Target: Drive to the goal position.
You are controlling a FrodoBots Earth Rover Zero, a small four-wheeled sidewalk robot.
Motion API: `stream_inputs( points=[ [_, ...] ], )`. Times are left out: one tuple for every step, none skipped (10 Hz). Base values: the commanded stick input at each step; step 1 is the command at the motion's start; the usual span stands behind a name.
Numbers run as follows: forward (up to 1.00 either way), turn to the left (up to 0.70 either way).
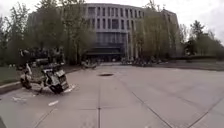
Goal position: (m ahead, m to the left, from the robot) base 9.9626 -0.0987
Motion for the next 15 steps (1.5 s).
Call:
stream_inputs(
  points=[
    [0.7, 0.0],
    [0.7, 0.0],
    [0.7, 0.0],
    [0.7, 0.0],
    [0.7, 0.0],
    [0.7, 0.0],
    [0.7, 0.0],
    [0.7, 0.0],
    [0.7, 0.04],
    [0.7, 0.14],
    [0.7, 0.14],
    [0.7, 0.05],
    [0.7, 0.0],
    [0.7, 0.0],
    [0.7, 0.0]
  ],
)
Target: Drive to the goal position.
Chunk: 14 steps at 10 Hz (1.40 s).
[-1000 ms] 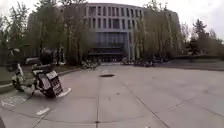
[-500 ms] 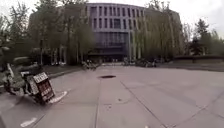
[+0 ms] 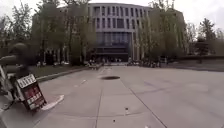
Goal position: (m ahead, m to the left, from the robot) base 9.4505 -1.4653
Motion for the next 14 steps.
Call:
stream_inputs(
  points=[
    [0.7, 0.0],
    [0.7, 0.0],
    [0.7, 0.0],
    [0.7, 0.0],
    [0.7, 0.0],
    [0.7, 0.0],
    [0.7, 0.0],
    [0.7, 0.0],
    [0.7, 0.0],
    [0.7, 0.0],
    [0.7, 0.0],
    [0.7, 0.0],
    [0.7, 0.0],
    [0.7, 0.0]
  ],
)
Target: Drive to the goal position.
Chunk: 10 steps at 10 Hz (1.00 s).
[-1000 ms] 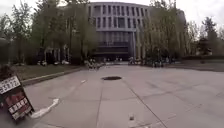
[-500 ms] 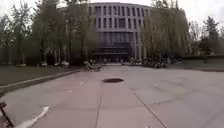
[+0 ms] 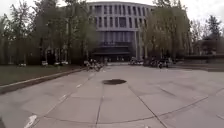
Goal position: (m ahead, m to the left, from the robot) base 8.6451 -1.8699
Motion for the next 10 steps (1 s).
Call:
stream_inputs(
  points=[
    [0.7, 0.0],
    [0.7, 0.0],
    [0.7, 0.0],
    [0.7, 0.0],
    [0.7, 0.0],
    [0.7, 0.0],
    [0.7, 0.0],
    [0.7, 0.0],
    [0.7, 0.0],
    [0.7, 0.0]
  ],
)
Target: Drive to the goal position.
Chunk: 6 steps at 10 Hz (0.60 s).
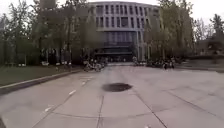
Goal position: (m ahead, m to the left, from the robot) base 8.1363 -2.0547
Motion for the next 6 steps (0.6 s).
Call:
stream_inputs(
  points=[
    [0.7, 0.0],
    [0.7, 0.0],
    [0.7, 0.0],
    [0.7, 0.0],
    [0.7, 0.0],
    [0.7, 0.0]
  ],
)
